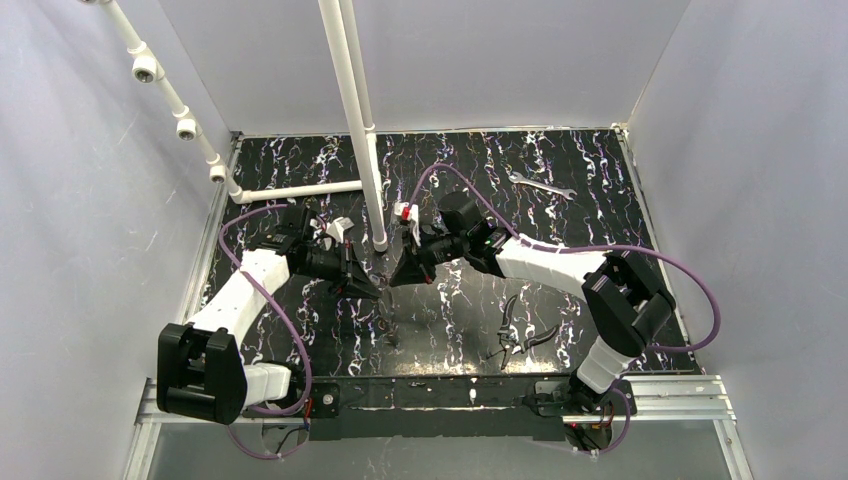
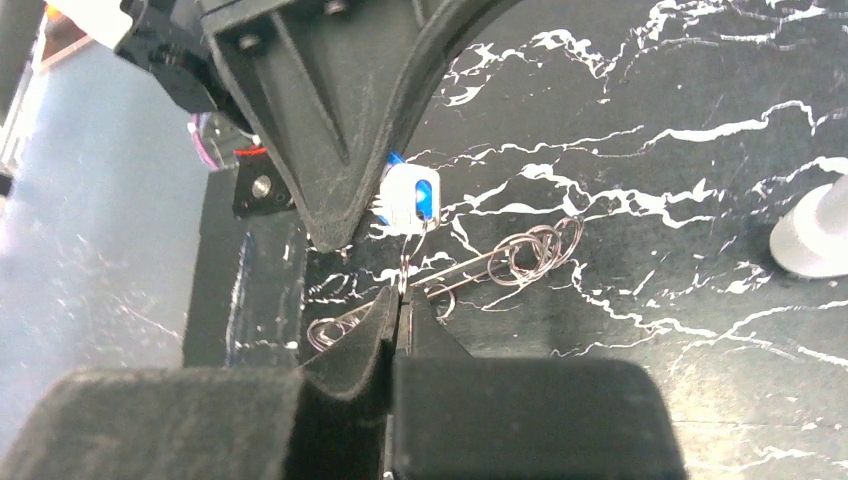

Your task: Remove the keys from the keyring

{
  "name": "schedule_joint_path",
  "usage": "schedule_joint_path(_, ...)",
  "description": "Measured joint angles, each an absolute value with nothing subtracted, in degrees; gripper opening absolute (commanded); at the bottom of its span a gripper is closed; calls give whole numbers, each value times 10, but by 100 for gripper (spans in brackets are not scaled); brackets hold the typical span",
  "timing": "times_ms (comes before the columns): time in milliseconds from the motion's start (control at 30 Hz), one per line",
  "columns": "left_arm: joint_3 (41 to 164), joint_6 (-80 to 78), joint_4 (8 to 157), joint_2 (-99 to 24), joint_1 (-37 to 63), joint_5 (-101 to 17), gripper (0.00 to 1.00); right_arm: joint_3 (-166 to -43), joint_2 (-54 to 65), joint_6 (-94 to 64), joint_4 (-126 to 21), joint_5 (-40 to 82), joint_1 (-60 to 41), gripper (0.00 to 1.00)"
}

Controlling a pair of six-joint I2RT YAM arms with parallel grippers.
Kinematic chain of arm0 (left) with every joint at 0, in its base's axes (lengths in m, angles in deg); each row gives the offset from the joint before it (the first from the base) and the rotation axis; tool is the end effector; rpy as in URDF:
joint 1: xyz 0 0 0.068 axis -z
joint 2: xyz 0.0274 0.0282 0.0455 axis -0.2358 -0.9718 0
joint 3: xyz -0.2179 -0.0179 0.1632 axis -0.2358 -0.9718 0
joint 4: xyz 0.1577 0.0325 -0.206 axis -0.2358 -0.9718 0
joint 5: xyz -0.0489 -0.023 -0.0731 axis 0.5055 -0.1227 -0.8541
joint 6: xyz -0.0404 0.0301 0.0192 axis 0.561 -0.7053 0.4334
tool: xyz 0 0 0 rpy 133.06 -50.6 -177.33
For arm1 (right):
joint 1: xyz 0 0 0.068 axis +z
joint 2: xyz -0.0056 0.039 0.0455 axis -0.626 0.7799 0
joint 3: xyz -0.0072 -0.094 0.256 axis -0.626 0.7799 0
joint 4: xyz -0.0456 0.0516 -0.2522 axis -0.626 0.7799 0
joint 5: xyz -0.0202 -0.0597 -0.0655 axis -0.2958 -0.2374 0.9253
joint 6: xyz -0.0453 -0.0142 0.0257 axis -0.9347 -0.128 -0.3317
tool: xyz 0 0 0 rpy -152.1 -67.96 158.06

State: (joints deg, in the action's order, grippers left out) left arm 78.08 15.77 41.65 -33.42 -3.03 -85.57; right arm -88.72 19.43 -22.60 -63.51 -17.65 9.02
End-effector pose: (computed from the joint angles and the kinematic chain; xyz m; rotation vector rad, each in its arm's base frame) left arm 0.2205 -0.0698 0.2349 -0.0888 2.6570 -1.4297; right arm 0.2284 0.2902 0.2426 -1.3454 1.6266 1.3243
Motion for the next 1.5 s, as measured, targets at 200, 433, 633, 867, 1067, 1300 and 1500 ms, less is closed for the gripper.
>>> schedule_joint_path(200, 789, 156, 418, -334, -31, -844, 0, -890, 193, -143, -634, -138, 91, 1)
schedule_joint_path(433, 798, 154, 418, -334, -31, -836, 0, -897, 191, -88, -626, -124, 93, 1)
schedule_joint_path(633, 798, 157, 418, -334, -31, -836, 0, -897, 186, -65, -626, -115, 98, 1)
schedule_joint_path(867, 781, 164, 419, -312, -31, -835, 0, -909, 184, -51, -615, -94, 103, 1)
schedule_joint_path(1067, 778, 173, 422, -299, -29, -840, 0, -912, 170, -43, -590, -66, 108, 1)
schedule_joint_path(1300, 778, 183, 427, -274, -28, -843, 0, -919, 152, -43, -559, -23, 116, 1)
schedule_joint_path(1500, 782, 184, 424, -254, -24, -836, 0, -920, 146, -56, -546, -1, 129, 1)
